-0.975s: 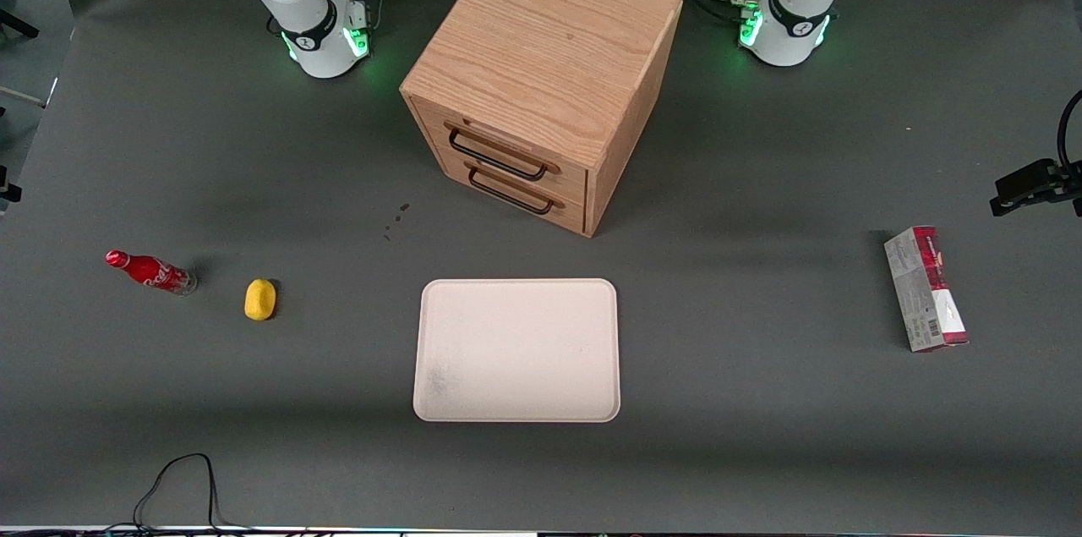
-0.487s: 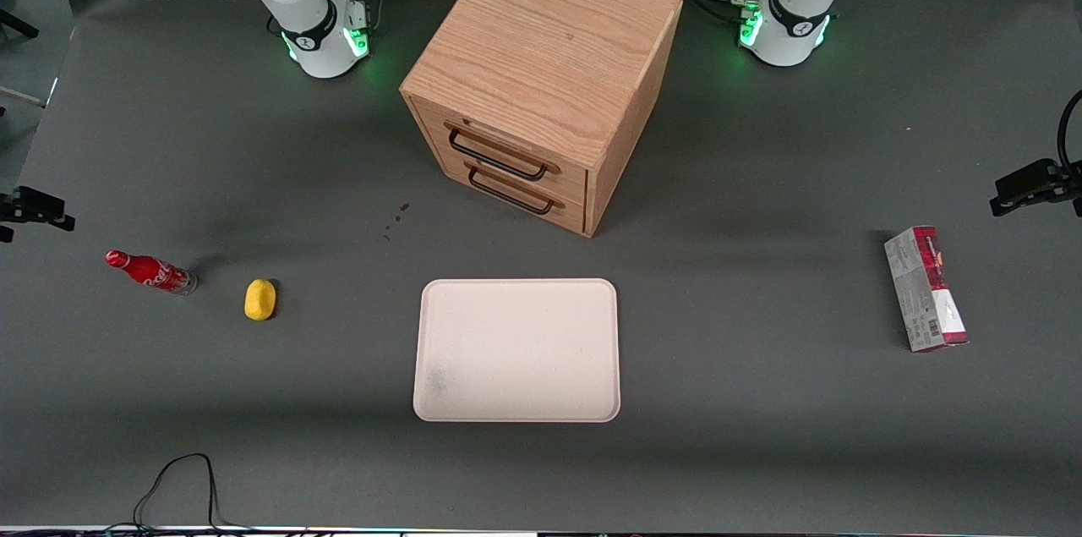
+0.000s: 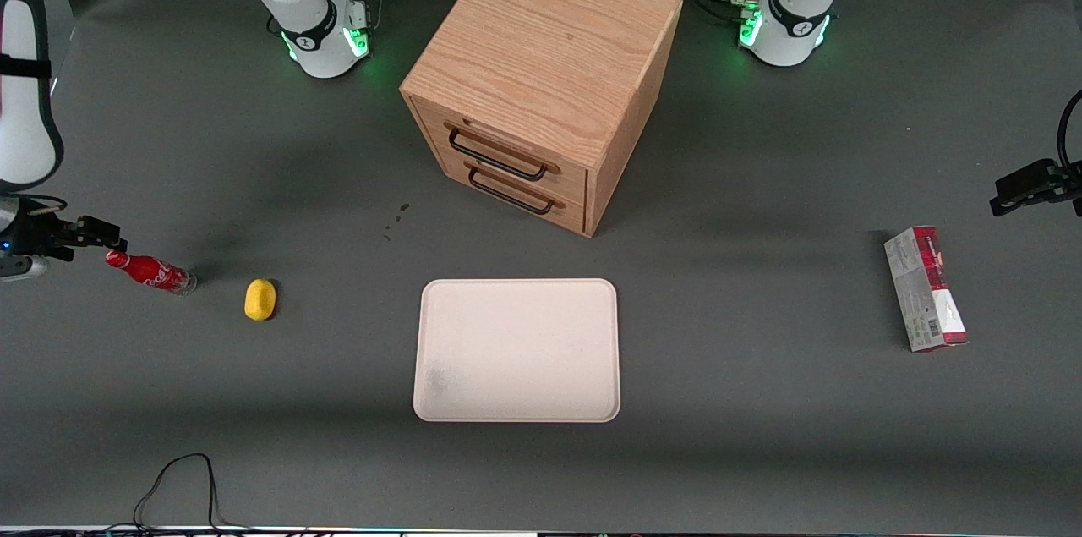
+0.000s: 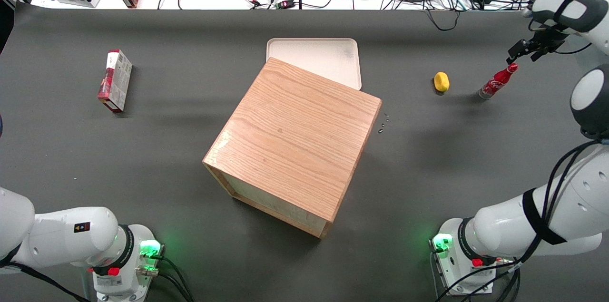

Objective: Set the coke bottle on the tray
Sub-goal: 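Lower the open right gripper over the red Coca-Cola bottle's neck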

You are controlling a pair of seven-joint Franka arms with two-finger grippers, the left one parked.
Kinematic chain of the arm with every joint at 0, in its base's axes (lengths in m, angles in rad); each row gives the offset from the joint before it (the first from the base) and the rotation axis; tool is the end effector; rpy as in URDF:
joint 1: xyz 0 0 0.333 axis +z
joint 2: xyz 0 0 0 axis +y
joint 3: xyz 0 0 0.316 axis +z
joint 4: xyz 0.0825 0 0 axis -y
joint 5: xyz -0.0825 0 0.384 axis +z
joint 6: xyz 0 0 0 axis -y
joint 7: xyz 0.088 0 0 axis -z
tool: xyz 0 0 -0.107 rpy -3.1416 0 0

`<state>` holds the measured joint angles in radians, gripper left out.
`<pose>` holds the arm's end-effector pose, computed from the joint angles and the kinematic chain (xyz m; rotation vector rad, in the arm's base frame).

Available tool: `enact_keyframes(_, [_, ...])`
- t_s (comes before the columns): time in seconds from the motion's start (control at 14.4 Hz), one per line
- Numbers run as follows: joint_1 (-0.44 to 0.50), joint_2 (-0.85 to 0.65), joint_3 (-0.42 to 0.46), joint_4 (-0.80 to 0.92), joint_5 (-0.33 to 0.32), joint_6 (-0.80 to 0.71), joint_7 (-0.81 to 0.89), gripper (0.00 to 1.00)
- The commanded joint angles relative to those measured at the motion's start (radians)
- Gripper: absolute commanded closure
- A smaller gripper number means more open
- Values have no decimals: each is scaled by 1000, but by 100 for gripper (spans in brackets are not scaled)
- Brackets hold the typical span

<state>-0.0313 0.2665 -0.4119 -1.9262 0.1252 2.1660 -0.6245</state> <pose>0.5558 -0.2461 0.3627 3.1346 0.1941 -0.0038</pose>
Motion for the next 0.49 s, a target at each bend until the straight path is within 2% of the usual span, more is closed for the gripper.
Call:
enact_keyframes(0.0, [10,42,-8,-5,34,61,-47,0])
enact_keyframes(0.14, [11,54,-7,-14,68,74,-57,0])
enact_keyframes(0.42, [14,54,-7,-36,70,75,-64,0])
